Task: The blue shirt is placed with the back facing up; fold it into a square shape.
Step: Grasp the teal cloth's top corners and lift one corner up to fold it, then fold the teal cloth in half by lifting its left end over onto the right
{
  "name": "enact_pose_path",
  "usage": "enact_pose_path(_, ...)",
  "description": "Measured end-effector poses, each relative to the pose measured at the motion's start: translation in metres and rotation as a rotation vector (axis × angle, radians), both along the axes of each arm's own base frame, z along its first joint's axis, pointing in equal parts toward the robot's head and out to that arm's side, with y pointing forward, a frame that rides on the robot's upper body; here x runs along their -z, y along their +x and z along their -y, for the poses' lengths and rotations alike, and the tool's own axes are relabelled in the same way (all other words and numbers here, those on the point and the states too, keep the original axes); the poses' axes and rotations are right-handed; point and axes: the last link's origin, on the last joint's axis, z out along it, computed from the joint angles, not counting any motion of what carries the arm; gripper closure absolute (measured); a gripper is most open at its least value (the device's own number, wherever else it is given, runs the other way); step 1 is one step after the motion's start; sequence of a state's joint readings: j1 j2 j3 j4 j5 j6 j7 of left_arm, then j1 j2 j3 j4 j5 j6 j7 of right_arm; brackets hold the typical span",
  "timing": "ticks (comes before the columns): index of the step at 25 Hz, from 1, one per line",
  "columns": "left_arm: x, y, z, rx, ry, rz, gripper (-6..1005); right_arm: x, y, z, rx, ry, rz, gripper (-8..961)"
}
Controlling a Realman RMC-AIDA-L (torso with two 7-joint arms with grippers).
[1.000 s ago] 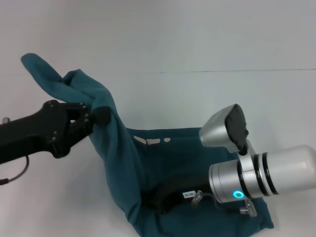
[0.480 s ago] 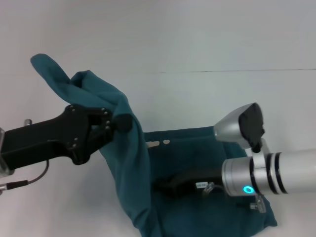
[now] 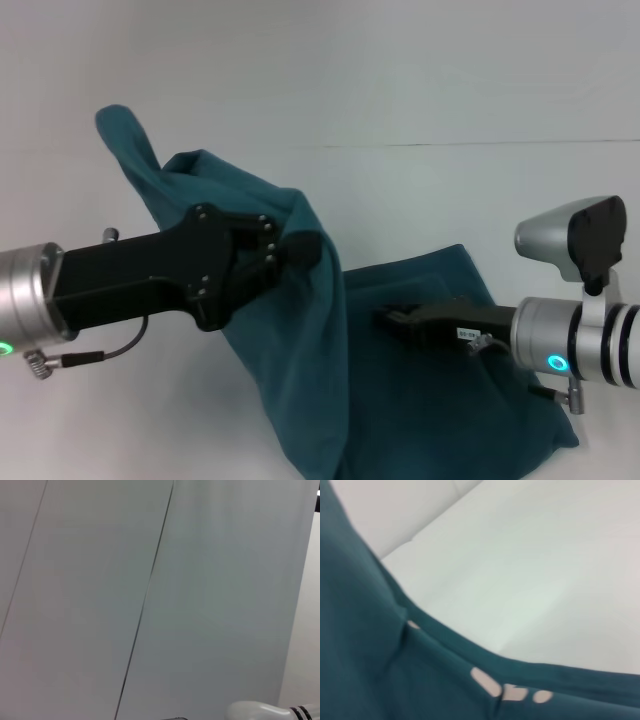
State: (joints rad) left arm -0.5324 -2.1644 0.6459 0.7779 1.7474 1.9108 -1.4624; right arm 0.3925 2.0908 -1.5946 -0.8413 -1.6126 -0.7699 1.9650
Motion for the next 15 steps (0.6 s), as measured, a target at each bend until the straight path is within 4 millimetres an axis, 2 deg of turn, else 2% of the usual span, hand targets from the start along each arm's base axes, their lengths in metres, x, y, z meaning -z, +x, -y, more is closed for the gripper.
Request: enact_pose_path(15, 0.026, 0.029, -0.010, 0.086, -0.084, -0.018, 908, -0.011, 0.021, -0.005, 0.081, 0.146, 0.051, 796)
